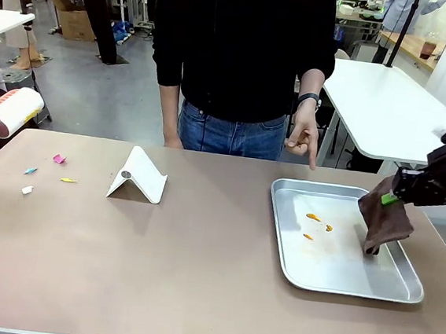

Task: Clean the surface of the table.
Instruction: If a person points to the right, clean the right side of the table with your right hand, and if they point to the left, clean the left side with your left hand.

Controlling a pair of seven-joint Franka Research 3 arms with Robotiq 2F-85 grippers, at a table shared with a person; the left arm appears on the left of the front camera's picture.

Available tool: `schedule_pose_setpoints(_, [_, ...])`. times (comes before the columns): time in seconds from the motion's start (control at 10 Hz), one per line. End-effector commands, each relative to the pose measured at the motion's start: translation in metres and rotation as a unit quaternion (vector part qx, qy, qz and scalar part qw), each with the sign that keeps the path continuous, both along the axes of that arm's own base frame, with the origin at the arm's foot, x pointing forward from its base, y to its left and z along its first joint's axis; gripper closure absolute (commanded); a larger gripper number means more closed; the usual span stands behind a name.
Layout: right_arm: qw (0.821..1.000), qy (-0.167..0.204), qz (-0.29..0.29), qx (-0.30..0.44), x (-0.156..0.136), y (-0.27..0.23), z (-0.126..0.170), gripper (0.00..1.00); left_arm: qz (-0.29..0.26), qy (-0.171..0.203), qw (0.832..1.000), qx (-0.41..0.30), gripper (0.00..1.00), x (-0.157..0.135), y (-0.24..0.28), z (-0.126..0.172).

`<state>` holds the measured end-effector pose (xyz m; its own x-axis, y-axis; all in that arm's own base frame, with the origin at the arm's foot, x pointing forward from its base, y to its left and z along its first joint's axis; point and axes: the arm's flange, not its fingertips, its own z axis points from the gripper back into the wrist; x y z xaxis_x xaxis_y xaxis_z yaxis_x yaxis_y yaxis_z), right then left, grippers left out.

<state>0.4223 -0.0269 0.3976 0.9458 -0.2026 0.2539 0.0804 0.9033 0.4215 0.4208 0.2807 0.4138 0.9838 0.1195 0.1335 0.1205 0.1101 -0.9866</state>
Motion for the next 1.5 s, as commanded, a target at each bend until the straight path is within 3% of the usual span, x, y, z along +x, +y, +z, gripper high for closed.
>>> schedule_pose_setpoints(0.0, [1.0,0.011,-0.002,0.004,0.012,0.006,-0.001,0.92,-0.008,-0.008,1.0,-0.004,1.0,-0.002,0.001,0.003])
schedule_pose_setpoints(0.1, [1.0,0.008,-0.002,0.0,0.016,0.011,-0.003,1.0,-0.008,-0.008,1.0,-0.004,1.0,-0.002,0.001,0.003])
schedule_pose_setpoints(0.5, [0.999,0.02,0.036,-0.002,0.037,0.051,-0.03,1.0,-0.008,-0.008,1.0,-0.004,1.0,-0.002,0.001,0.003])
schedule_pose_setpoints(0.8, [0.997,0.05,0.055,0.013,0.049,0.084,-0.062,1.0,-0.008,-0.008,1.0,-0.004,1.0,-0.002,0.001,0.003])
schedule_pose_setpoints(1.4, [0.989,0.08,0.115,0.048,0.04,0.132,-0.084,1.0,-0.008,-0.008,1.0,-0.004,1.0,-0.002,0.001,0.003])
